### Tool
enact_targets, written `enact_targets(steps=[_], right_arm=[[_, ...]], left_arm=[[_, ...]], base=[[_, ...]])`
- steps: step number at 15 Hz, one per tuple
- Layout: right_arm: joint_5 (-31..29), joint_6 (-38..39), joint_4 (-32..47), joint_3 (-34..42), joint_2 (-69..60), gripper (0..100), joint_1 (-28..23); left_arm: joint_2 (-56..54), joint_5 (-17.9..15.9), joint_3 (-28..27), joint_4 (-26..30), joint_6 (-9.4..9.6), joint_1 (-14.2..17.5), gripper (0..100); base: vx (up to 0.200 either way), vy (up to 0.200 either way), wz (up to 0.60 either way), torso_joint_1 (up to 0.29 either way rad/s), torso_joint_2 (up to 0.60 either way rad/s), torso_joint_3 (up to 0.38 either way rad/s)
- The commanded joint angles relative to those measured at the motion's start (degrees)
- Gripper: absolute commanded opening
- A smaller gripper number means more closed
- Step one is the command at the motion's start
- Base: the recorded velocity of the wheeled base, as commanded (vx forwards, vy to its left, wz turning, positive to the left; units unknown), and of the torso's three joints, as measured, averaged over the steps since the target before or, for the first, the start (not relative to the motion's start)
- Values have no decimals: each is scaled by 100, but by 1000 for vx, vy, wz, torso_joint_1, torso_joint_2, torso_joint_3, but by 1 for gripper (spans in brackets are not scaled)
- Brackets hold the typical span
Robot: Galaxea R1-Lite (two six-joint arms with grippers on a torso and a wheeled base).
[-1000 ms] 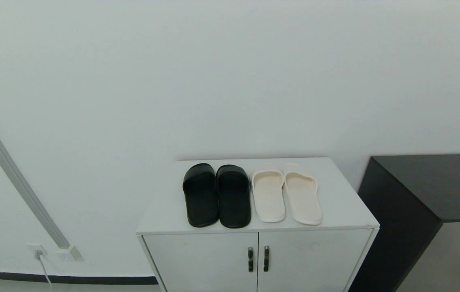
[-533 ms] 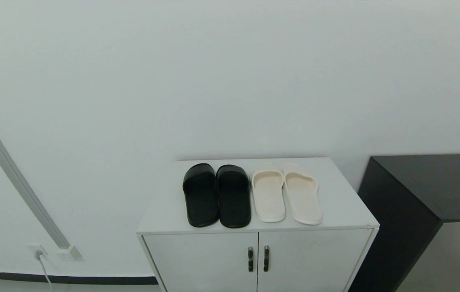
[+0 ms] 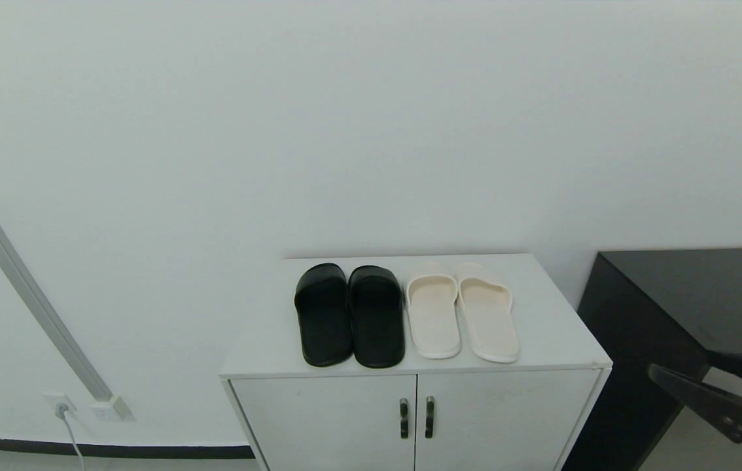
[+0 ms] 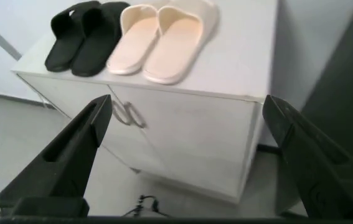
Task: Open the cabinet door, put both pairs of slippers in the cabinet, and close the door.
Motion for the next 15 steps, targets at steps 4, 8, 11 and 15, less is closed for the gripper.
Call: enact_targets(steps=[4,8,11,15], right_arm=[[-1358,702,-241,-1734,2686,100,1202],[-1982,913,-258,-2683,3820,100,1404],[-2535,869,-750,-3281,4795,100,1378],[-2606,764,-909,-3984,5657,100,1131]], left_arm=[[7,-4,0,0,7,0,0],[7,-4,0,0,7,-9,0],[7,-4,0,0,7,-9,0],[7,-4,0,0,-2,0,0]], base=[[0,0,0,0,0,0],[0,0,0,0,0,0],[0,0,0,0,0,0],[0,0,0,0,0,0]])
